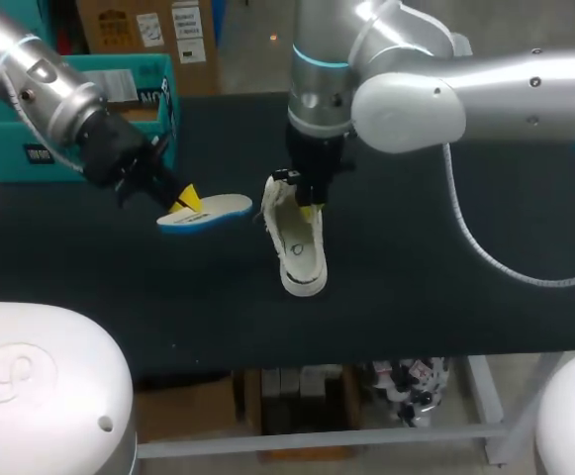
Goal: Open the shoe tongue, take the insole out of the shoe, put the insole back into the shoe, and pack the shoe into the shoebox
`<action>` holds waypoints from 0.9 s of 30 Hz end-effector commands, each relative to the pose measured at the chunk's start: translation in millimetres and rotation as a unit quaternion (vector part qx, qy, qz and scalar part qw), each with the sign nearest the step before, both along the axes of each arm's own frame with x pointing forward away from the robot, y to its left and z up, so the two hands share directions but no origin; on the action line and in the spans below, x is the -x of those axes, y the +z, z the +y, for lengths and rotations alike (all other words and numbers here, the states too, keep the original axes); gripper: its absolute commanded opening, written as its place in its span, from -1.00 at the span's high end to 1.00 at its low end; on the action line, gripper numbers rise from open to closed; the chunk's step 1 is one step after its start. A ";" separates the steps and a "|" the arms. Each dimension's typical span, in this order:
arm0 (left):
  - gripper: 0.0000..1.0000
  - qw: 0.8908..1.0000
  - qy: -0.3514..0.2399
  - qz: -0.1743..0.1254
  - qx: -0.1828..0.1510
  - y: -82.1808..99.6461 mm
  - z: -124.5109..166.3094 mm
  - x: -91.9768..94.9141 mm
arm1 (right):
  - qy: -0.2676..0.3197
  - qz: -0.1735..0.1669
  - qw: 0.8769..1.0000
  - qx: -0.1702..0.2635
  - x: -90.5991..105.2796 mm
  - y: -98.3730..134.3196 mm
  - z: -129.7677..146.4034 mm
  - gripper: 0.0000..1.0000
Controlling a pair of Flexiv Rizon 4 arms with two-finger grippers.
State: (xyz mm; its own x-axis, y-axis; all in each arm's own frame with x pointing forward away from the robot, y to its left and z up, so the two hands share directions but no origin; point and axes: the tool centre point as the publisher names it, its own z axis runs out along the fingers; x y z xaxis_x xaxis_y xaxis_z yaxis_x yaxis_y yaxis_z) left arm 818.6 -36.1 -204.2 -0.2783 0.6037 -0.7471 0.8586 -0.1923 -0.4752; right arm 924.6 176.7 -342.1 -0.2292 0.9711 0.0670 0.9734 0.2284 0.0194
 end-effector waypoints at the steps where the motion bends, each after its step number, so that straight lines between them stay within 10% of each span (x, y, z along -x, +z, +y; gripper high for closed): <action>1: 1.00 1.000 -0.003 0.002 0.006 -4.4 0.1 -1.6 | -0.013 0.000 1.000 0.000 -0.1 -3.5 -0.8 1.00; 5: 1.00 1.000 -0.008 0.005 0.008 -6.2 -2.2 -0.6 | -0.024 -0.004 1.000 -0.008 1.0 -5.7 -3.1 1.00; 6: 1.00 1.000 -0.008 0.005 0.008 -6.9 -3.0 -0.3 | -0.029 -0.005 1.000 -0.008 2.0 -5.5 -3.8 0.45; 7: 1.00 1.000 -0.010 0.007 0.009 -7.6 -3.8 0.2 | -0.033 -0.008 0.999 -0.008 3.1 -4.8 -4.6 -1.00; 27: 1.00 0.997 -0.070 0.009 0.022 -6.2 -21.3 12.6 | -0.142 -0.014 0.987 -0.076 30.5 46.0 -21.9 -1.00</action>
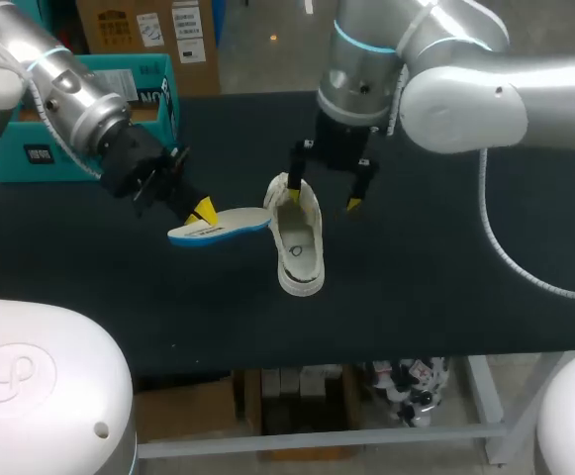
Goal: Open the shoe tongue, take the insole out of the shoe, put the insole back into the shoe, and pack the shoe into the shoebox
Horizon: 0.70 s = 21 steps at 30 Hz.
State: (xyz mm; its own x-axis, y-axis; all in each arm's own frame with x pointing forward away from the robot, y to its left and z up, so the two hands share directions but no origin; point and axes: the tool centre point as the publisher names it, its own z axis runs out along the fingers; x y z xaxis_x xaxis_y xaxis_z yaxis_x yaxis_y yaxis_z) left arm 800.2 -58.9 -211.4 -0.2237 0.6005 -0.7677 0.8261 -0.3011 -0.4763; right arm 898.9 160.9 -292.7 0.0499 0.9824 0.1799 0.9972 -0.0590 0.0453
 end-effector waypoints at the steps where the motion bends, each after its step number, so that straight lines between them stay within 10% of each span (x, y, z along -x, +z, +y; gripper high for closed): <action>1: 1.00 1.000 -0.021 0.000 0.005 1.3 0.6 -4.3 | -0.001 -0.008 1.000 -0.018 4.9 -3.4 -6.1 -1.00; 8: 1.00 0.999 -0.043 -0.027 0.010 -5.9 -15.9 10.0 | -0.071 0.048 0.996 0.013 -3.2 6.6 -4.0 -1.00; 14: 1.00 0.999 -0.034 -0.034 0.004 -16.6 -29.1 11.1 | -0.284 0.203 0.935 -0.056 4.9 24.2 -22.0 -1.00; 21: 1.00 0.999 -0.021 -0.042 -0.004 -23.5 -30.7 13.3 | -0.300 0.196 0.929 -0.091 20.9 28.6 -19.3 -1.00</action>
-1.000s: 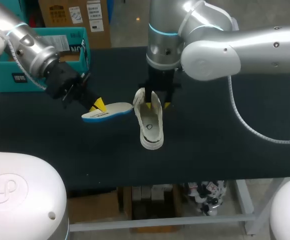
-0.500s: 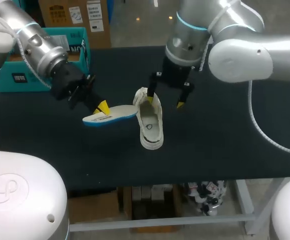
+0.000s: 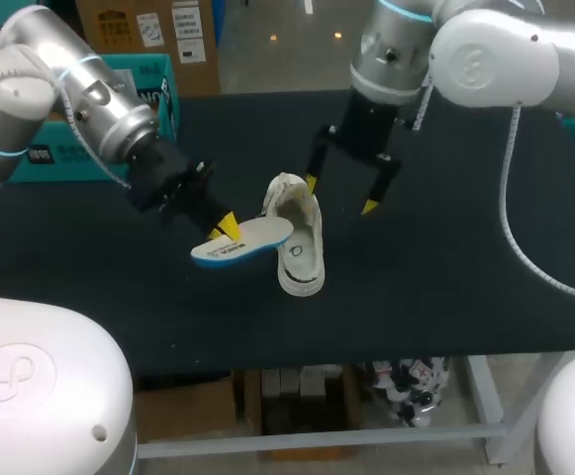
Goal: Open the shoe tongue, take the insole out of the shoe, put the insole back into the shoe, and pack the shoe into the shoebox
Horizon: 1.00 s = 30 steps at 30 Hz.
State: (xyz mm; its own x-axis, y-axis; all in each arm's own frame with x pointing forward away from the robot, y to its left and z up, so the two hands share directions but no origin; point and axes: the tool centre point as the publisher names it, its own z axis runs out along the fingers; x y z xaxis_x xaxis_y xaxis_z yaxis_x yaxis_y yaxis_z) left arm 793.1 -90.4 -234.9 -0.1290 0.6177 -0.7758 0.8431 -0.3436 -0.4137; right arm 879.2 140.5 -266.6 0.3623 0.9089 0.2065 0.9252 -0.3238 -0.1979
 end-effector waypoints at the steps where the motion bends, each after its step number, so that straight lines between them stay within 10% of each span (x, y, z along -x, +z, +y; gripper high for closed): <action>1: 1.00 1.000 0.008 -0.002 0.000 -0.2 1.0 6.4 | -0.169 0.084 0.981 -0.045 1.2 2.4 1.1 -1.00; 10: 1.00 1.000 0.010 -0.010 0.008 -3.8 -2.5 7.2 | -0.169 0.084 0.981 -0.045 1.2 2.4 1.1 -1.00; 30: 1.00 0.999 0.025 -0.006 0.023 -11.6 -15.6 -1.9 | -0.366 0.164 0.902 -0.162 56.9 -10.4 15.4 -1.00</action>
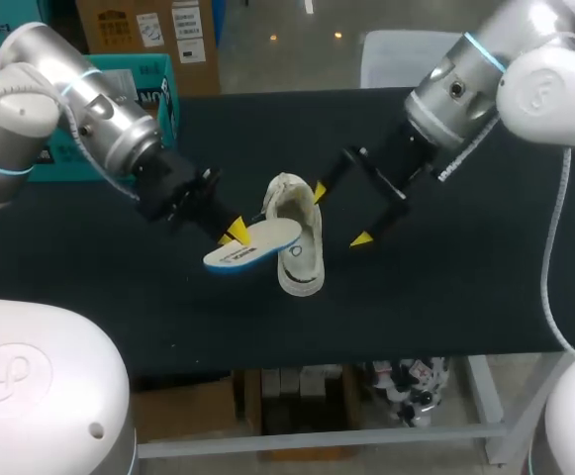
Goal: Open the shoe tongue, take the insole out of the shoe, put the insole back into the shoe, and pack the shoe into the shoebox
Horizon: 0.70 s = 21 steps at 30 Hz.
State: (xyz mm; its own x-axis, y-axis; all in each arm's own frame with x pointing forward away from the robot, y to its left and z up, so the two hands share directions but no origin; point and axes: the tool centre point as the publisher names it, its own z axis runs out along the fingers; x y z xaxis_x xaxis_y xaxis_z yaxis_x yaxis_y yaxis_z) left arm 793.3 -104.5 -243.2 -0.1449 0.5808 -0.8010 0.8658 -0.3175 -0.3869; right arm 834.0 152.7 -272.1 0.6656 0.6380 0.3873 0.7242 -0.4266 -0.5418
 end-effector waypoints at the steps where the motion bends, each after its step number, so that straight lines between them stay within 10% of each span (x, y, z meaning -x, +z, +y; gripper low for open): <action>1: 1.00 1.000 0.001 0.003 0.006 -3.7 -2.0 -2.3 | -0.219 0.098 0.971 0.024 11.4 -7.3 5.8 -1.00; 11: 1.00 1.000 0.013 0.017 0.012 -8.5 -10.5 -8.4 | -0.239 0.069 0.968 -0.037 1.5 -16.7 28.8 -1.00; 21: 1.00 0.999 0.032 0.027 0.018 -21.5 -20.5 -20.2 | -0.255 0.074 0.961 -0.079 1.3 -14.2 32.9 -0.58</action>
